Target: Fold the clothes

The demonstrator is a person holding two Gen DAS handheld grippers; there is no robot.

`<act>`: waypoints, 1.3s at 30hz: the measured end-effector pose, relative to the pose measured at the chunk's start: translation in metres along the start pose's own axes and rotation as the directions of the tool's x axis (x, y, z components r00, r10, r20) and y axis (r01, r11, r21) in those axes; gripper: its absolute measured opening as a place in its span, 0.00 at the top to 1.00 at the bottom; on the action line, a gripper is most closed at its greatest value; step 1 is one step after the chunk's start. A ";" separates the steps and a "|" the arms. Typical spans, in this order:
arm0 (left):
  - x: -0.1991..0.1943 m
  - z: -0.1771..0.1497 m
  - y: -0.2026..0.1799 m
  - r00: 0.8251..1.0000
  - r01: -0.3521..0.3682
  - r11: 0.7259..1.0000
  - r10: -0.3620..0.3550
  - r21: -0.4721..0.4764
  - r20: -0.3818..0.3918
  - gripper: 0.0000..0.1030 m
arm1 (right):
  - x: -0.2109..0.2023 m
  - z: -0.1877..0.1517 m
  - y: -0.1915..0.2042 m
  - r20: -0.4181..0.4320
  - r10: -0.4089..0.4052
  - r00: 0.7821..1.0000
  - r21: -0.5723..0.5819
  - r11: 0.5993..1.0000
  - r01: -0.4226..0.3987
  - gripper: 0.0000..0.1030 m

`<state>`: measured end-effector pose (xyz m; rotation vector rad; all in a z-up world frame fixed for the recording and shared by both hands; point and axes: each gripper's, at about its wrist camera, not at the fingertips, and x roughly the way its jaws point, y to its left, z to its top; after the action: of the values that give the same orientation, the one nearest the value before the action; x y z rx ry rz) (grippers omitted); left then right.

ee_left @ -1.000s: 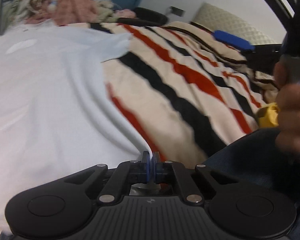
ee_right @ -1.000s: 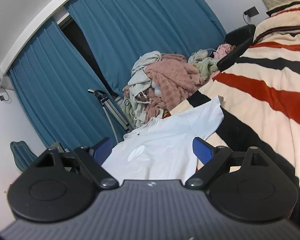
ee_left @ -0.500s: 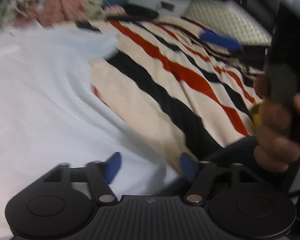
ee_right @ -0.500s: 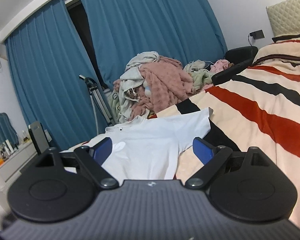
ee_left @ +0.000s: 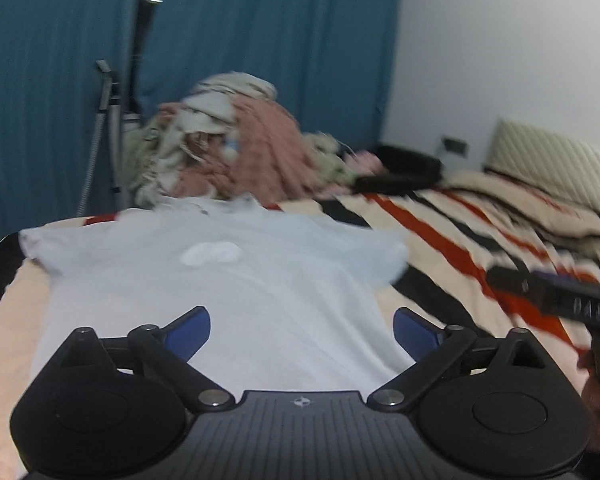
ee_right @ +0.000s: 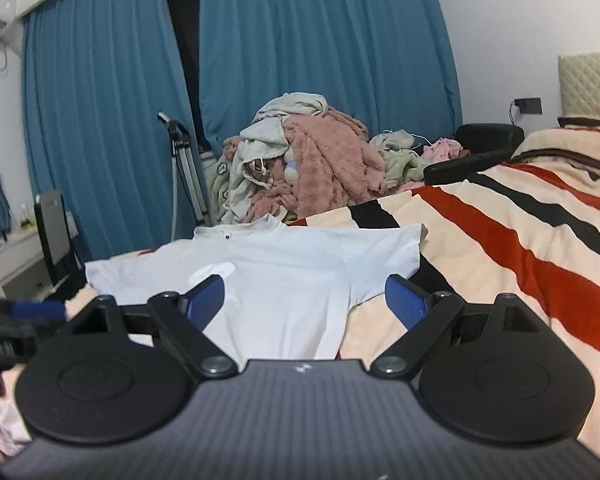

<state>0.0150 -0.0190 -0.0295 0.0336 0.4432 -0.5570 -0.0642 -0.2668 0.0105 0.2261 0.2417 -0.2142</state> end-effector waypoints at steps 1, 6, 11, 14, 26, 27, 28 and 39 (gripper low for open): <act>-0.001 0.000 0.007 1.000 -0.014 1.000 0.015 -0.019 0.011 0.02 | 0.003 -0.001 0.002 -0.002 -0.001 1.000 -0.006 1.000 0.001 0.14; -0.013 -0.003 0.028 0.995 -0.086 0.996 0.087 -0.021 0.041 0.01 | 0.016 -0.006 0.015 -0.013 -0.009 1.000 -0.041 0.999 0.009 0.14; -0.024 -0.008 0.036 0.993 -0.105 0.994 0.106 -0.039 0.044 0.00 | 0.017 -0.008 0.025 -0.004 -0.014 1.000 -0.088 0.996 0.014 0.14; -0.029 -0.008 0.037 0.993 -0.107 0.993 0.109 -0.048 0.046 0.00 | 0.016 -0.010 0.029 -0.006 -0.027 1.000 -0.109 0.994 0.027 0.14; -0.028 -0.018 0.033 0.990 -0.136 0.990 0.137 -0.031 0.035 0.00 | 0.018 -0.007 0.047 -0.099 -0.082 0.992 -0.141 0.988 0.068 0.14; -0.029 -0.019 0.034 0.989 -0.139 0.990 0.140 -0.033 0.036 0.00 | 0.018 -0.007 0.049 -0.101 -0.083 0.991 -0.143 0.987 0.068 0.14; -0.029 -0.019 0.035 0.989 -0.141 0.989 0.142 -0.037 0.036 0.00 | 0.017 -0.006 0.051 -0.106 -0.079 0.991 -0.142 0.988 0.064 0.14; -0.032 -0.023 0.042 0.986 -0.164 0.983 0.166 -0.078 0.021 0.00 | 0.057 0.002 0.053 -0.156 -0.071 0.985 -0.084 0.995 0.058 0.14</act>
<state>0.0038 0.0365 -0.0409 -0.0105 0.4306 -0.3766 0.0034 -0.2272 0.0083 0.1572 0.4150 -0.2509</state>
